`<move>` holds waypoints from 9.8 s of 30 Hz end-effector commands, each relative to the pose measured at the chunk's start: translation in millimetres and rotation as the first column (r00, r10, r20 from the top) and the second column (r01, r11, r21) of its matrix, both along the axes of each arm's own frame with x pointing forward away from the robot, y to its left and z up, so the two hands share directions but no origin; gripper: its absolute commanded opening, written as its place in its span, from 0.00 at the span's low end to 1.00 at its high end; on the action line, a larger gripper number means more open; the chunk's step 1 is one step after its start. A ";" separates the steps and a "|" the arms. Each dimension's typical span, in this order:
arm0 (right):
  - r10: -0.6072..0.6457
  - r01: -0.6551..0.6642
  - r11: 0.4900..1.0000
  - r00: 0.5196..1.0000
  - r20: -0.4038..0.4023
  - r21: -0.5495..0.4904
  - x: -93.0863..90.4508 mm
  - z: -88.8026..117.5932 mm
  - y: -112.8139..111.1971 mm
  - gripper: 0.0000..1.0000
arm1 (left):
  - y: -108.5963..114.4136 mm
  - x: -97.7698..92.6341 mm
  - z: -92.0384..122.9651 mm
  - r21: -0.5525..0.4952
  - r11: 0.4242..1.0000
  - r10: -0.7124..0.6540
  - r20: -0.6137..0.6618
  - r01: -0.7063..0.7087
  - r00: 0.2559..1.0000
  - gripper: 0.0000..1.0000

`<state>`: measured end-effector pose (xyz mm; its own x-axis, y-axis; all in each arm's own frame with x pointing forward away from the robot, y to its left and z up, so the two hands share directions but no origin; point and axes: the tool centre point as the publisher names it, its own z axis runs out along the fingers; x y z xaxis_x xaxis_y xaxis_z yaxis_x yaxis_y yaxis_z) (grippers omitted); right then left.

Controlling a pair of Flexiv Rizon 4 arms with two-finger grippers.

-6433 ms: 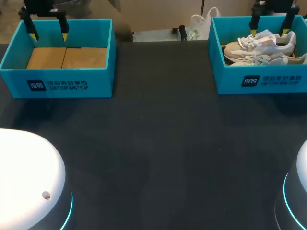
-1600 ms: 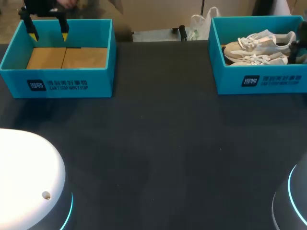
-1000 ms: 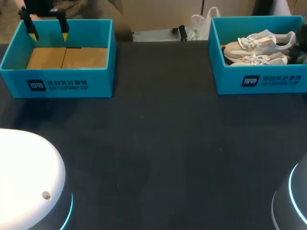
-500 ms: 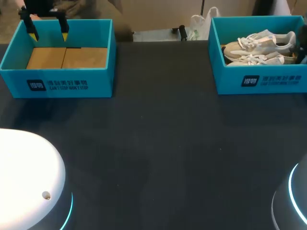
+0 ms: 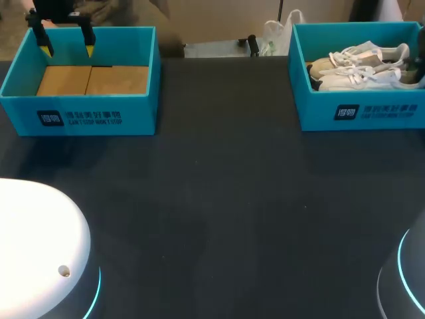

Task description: Take the shoe out of the shoebox, open the shoe tongue, remove and reinsert the insole, then place the shoe into the shoebox

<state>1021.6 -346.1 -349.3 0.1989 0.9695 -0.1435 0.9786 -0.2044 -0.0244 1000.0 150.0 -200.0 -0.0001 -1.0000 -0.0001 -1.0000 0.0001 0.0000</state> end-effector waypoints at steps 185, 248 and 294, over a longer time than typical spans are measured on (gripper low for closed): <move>0.094 -0.091 0.993 0.995 0.040 -0.075 -352.1 -42.4 454.5 1.00 | 0.0 0.0 0.0 0.000 1.000 0.000 0.000 0.000 1.000 1.00; 0.295 -0.793 -0.480 0.255 0.921 0.374 -342.7 27.9 372.5 1.00 | 0.0 0.0 0.0 0.000 1.000 0.000 0.000 0.000 1.000 1.00; 0.347 -0.959 -0.254 0.031 0.937 0.126 -361.2 20.2 358.2 1.00 | 0.0 0.0 0.0 0.000 1.000 0.000 0.000 0.000 1.000 1.00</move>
<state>663.8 9.9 -330.7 -0.9459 -0.0575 0.3194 0.2699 0.4070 0.8726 1000.0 149.9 -200.0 -0.0002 -1.0000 -0.0001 -1.0000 0.0002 0.0000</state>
